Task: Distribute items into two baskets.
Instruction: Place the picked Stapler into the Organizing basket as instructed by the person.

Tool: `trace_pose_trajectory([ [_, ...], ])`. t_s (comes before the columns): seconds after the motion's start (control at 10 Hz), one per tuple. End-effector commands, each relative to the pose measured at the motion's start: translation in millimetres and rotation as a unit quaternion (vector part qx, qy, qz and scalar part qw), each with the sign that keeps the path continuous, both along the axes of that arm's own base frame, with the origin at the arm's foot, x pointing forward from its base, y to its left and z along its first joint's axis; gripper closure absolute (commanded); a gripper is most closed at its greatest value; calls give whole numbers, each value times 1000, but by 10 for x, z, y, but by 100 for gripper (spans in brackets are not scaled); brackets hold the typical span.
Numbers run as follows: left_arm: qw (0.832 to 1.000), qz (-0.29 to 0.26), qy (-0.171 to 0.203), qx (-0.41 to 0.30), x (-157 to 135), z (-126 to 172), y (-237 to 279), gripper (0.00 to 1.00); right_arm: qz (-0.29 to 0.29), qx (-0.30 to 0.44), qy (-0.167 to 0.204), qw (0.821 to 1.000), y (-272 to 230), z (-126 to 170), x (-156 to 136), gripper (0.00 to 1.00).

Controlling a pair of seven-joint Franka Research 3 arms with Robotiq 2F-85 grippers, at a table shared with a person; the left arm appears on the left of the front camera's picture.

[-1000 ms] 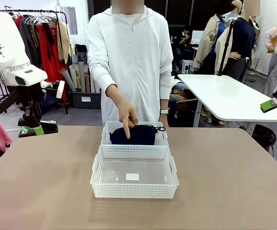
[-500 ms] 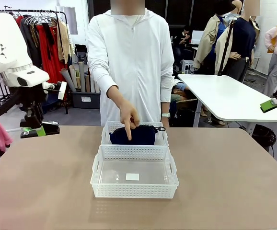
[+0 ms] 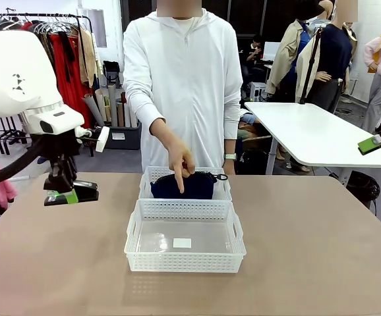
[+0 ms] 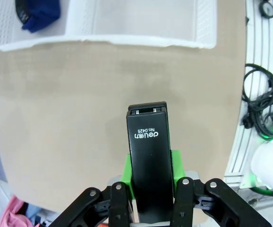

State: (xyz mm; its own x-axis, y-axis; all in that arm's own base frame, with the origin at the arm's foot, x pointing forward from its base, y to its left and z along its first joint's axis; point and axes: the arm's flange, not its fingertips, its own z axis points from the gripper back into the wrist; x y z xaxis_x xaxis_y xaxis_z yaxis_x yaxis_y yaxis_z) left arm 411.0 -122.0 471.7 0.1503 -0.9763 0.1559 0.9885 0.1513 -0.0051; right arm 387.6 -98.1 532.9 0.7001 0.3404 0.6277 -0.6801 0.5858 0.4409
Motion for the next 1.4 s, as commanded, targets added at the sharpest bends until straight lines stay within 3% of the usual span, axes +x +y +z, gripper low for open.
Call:
trace_pose_trajectory([
  [0.0,999,-31,-11,-26,-161,-65,-123,100,0,1,-1,1000,14,9,-4,0],
  [0.4,996,-88,-17,-14,-237,-131,-798,100,0,1,-1,1000,14,9,-4,0],
  [0.9,994,-93,-25,-59,20,-116,-1160,100,0,1,-1,1000,14,9,-4,0],
  [1.3,992,-105,-9,-69,87,-307,-1525,100,0,1,-1,1000,14,9,-4,0],
])
